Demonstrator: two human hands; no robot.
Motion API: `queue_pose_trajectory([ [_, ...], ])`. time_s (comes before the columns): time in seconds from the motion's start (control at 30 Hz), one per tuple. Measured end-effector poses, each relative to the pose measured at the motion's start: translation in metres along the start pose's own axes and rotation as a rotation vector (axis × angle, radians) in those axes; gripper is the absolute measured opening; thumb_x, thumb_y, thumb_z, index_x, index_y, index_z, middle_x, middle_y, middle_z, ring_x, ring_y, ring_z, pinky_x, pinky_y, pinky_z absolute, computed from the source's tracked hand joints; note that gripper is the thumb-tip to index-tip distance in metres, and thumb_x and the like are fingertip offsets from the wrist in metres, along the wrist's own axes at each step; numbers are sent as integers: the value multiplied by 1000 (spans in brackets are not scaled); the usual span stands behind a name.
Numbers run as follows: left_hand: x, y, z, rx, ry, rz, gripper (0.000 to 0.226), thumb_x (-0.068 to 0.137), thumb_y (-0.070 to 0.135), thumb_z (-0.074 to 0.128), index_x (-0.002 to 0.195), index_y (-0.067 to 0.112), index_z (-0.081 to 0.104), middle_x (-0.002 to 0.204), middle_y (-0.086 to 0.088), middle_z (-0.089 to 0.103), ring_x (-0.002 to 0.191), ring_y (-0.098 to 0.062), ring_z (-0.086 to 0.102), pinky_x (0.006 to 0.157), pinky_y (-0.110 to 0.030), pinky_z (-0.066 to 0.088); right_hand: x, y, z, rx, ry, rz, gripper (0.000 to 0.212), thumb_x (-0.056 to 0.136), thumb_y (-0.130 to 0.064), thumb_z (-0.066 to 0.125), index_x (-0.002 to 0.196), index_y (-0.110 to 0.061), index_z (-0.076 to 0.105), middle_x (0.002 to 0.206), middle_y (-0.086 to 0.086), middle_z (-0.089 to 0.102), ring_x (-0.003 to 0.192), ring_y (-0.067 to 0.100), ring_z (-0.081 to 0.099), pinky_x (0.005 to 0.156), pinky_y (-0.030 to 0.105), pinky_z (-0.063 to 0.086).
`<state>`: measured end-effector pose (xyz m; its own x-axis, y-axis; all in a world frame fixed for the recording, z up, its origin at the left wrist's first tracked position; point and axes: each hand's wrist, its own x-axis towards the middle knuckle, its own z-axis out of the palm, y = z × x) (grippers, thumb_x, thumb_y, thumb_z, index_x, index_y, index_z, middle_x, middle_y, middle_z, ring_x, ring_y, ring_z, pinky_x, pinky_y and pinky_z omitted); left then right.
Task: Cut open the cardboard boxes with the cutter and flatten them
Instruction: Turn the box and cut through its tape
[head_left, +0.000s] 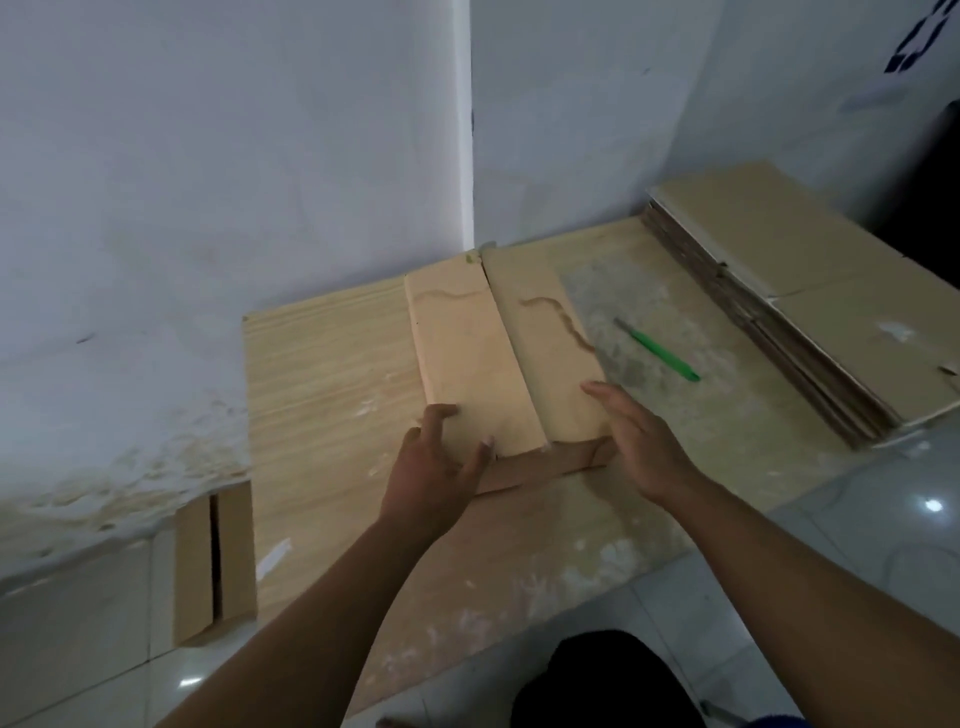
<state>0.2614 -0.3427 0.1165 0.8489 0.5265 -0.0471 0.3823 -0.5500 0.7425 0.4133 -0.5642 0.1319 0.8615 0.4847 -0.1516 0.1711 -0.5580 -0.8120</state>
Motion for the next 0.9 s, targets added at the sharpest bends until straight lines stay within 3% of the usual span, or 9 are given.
queue_pose_trajectory([
  [0.07,19,13,7,54,36,-38,56,89,62,65,128,31,40,96,-14,66,79,-29,64,67,-33,43,19,4,-11,-45,58,55,27,99,-19,40,117,-32,54,94,1,65,88,23,61,70,28,42],
  [0.17,47,30,21,200,9,-148,63,90,63,63,136,31,34,98,-19,69,91,-40,67,72,-37,50,52,16,-24,-74,72,61,7,98,-24,49,103,-24,43,75,4,60,67,23,57,58,33,37],
  [0.33,59,57,57,327,41,-326,74,88,77,40,146,36,22,131,-14,58,95,-41,65,76,-44,55,96,32,-45,150,68,225,23,101,-31,51,104,-10,61,84,0,61,93,31,61,66,29,39],
  [0.43,45,80,83,225,75,-425,82,93,73,45,158,36,13,142,-20,38,108,-46,62,90,-47,54,108,43,-48,368,-78,305,50,102,-46,46,139,-14,55,124,-6,54,125,17,50,102,28,36],
  [0.5,35,93,92,200,109,-431,96,85,82,46,160,36,8,140,-20,31,107,-46,63,99,-50,52,111,51,-52,484,-152,361,71,91,-66,48,147,-22,49,143,-12,49,131,12,47,116,34,31],
  [0.57,31,101,95,174,135,-432,106,77,89,44,160,33,8,140,-16,28,115,-46,58,102,-52,50,114,53,-59,574,-253,398,64,94,-65,44,139,-21,59,135,-3,64,126,15,57,113,41,39],
  [0.67,32,112,94,157,134,-467,115,72,93,49,160,29,12,138,-13,27,127,-45,50,105,-52,48,120,45,-76,596,-385,384,47,103,-49,38,123,-20,69,117,2,74,111,20,65,88,35,48],
  [0.77,38,121,91,95,145,-521,116,65,98,50,155,30,19,135,-12,31,126,-45,51,106,-53,47,123,31,-93,562,-434,204,37,99,-47,52,125,-25,65,121,-1,72,112,18,67,93,37,50],
  [0.9,48,138,98,-78,189,-627,96,81,87,47,152,26,23,129,-12,33,134,-43,38,114,-51,35,123,6,-115,373,-398,-7,67,71,-78,66,129,-47,53,130,-1,64,112,15,66,96,37,54],
])
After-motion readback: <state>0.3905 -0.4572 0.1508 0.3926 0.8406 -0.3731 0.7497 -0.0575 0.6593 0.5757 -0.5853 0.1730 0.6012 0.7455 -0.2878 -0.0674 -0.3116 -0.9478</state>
